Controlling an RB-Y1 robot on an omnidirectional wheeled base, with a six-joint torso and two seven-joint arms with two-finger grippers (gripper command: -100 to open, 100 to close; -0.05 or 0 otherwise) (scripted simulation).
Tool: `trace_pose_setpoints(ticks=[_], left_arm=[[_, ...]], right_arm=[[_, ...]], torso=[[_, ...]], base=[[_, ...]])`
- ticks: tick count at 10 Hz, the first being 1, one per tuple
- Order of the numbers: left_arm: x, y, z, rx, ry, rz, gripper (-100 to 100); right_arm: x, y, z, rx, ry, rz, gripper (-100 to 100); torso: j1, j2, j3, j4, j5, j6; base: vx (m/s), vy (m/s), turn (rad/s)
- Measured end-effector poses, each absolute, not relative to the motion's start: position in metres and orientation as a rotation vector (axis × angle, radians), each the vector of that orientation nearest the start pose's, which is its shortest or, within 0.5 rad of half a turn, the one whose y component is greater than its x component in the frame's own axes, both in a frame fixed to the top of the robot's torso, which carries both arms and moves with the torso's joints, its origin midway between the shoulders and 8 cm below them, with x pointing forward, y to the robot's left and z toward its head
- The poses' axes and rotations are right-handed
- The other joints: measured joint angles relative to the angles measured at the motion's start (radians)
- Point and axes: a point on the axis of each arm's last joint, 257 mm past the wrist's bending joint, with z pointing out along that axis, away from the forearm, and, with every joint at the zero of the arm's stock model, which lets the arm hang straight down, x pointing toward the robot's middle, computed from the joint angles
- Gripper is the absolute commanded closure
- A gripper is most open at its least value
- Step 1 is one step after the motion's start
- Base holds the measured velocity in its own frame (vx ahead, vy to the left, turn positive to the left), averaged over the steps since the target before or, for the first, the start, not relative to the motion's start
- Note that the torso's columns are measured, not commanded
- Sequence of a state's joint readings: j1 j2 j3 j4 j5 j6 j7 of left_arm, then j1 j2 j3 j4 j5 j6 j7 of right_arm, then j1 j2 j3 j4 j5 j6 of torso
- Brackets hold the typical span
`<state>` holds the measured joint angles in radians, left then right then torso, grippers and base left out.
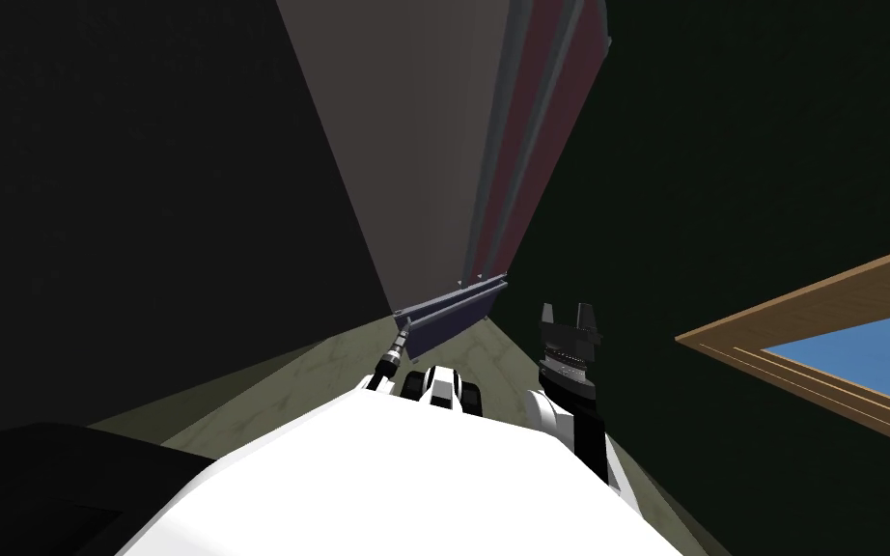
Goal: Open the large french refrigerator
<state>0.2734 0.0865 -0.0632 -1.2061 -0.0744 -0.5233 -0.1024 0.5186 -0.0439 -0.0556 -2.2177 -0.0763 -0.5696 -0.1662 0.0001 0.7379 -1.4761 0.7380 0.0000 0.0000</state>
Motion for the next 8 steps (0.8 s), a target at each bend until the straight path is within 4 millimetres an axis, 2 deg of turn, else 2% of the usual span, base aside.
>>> trace_pose_setpoints(ticks=[2,3,6,7,8], left_arm=[[0.399,0.247,-0.410,-1.116,1.434,-0.994,-100],[0.399,0.247,-0.411,-1.118,1.435,-0.993,-100],[0.417,0.261,-0.409,-1.148,1.399,-0.958,-100],[0.417,0.261,-0.409,-1.149,1.398,-0.956,100],[0.414,0.257,-0.409,-1.137,1.406,-0.968,100]], right_arm=[[0.338,-0.307,0.006,0.736,0.553,1.438,0],[0.338,-0.307,0.006,0.736,0.553,1.438,0],[0.338,-0.307,0.006,0.736,0.553,1.438,0],[0.338,-0.307,0.006,0.736,0.553,1.438,0],[0.338,-0.307,0.006,0.736,0.553,1.438,0]], torso=[[0.000,0.000,0.000,0.000,0.000,0.000],[0.000,0.001,0.000,0.000,0.000,0.000],[0.001,0.001,0.001,0.000,0.000,0.000],[0.000,0.000,0.000,0.000,0.000,-0.001],[-0.001,-0.002,-0.001,-0.002,0.000,-0.002]], base=[[0.009,0.006,-0.005],[-0.016,0.017,-0.217],[-0.027,0.029,-0.136],[0.016,-0.013,0.253],[0.041,-0.046,0.218]])
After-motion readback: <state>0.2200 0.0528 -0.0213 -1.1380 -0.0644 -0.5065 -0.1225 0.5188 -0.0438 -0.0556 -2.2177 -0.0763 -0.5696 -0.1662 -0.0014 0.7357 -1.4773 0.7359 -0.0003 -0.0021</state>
